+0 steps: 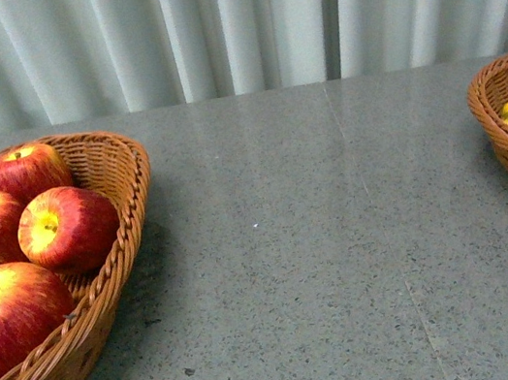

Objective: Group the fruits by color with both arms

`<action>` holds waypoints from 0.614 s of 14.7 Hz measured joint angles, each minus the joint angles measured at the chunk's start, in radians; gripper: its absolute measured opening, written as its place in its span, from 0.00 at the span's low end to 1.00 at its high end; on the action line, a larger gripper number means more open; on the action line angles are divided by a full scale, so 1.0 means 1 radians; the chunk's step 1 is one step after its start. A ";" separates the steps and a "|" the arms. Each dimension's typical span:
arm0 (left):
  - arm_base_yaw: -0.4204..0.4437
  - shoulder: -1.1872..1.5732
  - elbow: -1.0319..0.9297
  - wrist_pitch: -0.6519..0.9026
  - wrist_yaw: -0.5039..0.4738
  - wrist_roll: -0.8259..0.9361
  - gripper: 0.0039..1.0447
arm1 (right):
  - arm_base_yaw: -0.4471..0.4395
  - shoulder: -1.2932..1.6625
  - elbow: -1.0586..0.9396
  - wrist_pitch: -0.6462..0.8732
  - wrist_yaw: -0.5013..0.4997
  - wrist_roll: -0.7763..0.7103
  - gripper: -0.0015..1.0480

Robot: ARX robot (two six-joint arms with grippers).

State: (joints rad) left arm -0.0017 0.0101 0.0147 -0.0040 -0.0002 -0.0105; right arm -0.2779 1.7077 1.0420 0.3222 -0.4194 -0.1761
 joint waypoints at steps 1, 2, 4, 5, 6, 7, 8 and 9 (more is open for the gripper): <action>0.000 0.000 0.000 0.000 0.000 0.000 0.94 | -0.031 -0.032 -0.048 0.002 0.000 -0.080 0.35; 0.000 0.000 0.000 0.000 0.000 0.000 0.94 | -0.056 -0.054 -0.085 -0.012 -0.010 -0.146 0.35; 0.000 0.000 0.000 0.000 0.000 0.000 0.94 | -0.094 -0.067 -0.142 -0.055 -0.025 -0.259 0.35; 0.000 0.000 0.000 0.000 0.000 0.000 0.94 | -0.111 -0.067 -0.158 -0.069 -0.031 -0.307 0.37; 0.000 0.000 0.000 0.000 0.000 0.000 0.94 | -0.117 -0.074 -0.158 -0.075 -0.032 -0.321 0.47; 0.000 0.000 0.000 0.000 0.000 0.000 0.94 | -0.122 -0.090 -0.159 -0.075 -0.042 -0.331 0.58; 0.000 0.000 0.000 0.000 0.000 0.000 0.94 | -0.122 -0.111 -0.159 -0.072 -0.050 -0.331 0.68; 0.000 0.000 0.000 0.000 0.000 0.000 0.94 | -0.122 -0.135 -0.159 -0.069 -0.058 -0.330 0.80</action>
State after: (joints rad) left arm -0.0017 0.0101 0.0147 -0.0040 -0.0002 -0.0109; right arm -0.4000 1.5723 0.8829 0.2531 -0.4778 -0.5064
